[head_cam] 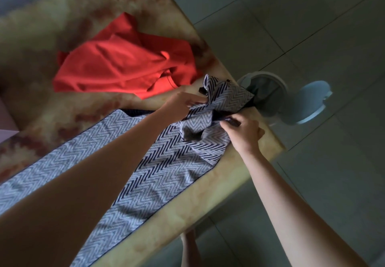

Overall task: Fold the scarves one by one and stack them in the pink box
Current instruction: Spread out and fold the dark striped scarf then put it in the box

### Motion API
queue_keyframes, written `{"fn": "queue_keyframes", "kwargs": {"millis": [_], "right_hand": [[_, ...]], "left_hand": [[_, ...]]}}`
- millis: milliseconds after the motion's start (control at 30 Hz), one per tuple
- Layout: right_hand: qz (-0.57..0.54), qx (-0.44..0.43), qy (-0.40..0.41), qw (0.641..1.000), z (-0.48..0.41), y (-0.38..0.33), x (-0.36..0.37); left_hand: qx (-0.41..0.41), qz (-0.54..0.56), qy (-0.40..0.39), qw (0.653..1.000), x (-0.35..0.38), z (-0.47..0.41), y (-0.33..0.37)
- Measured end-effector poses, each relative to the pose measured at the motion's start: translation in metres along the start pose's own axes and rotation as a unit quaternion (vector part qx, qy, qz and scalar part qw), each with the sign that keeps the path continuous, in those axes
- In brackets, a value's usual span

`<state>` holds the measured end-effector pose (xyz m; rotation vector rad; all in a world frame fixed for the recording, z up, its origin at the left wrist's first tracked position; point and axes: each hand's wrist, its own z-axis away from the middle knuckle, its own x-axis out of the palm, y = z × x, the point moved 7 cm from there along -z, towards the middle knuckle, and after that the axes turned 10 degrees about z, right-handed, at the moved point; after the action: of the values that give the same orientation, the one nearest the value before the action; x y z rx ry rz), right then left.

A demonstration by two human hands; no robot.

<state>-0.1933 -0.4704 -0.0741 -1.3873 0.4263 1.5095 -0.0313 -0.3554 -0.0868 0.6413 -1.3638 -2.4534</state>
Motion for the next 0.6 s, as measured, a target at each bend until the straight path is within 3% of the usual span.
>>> {"fn": "queue_keyframes", "kwargs": {"millis": [133, 267, 400, 600], "right_hand": [[-0.022, -0.042, -0.008, 0.999, -0.003, -0.015, 0.000], [-0.006, -0.070, 0.027, 0.997, -0.004, -0.021, -0.005], [-0.112, -0.039, 0.090, 0.989, 0.000, -0.005, -0.023], [-0.264, 0.093, 0.127, 0.952, -0.003, 0.034, -0.034]], "left_hand": [[0.010, -0.119, 0.032, 0.992, -0.010, 0.002, -0.011], [-0.024, -0.111, 0.021, 0.993, -0.015, 0.004, -0.020], [-0.021, -0.275, 0.049, 0.960, -0.019, 0.004, -0.021], [-0.006, -0.237, 0.052, 0.970, -0.019, 0.001, -0.021]]}}
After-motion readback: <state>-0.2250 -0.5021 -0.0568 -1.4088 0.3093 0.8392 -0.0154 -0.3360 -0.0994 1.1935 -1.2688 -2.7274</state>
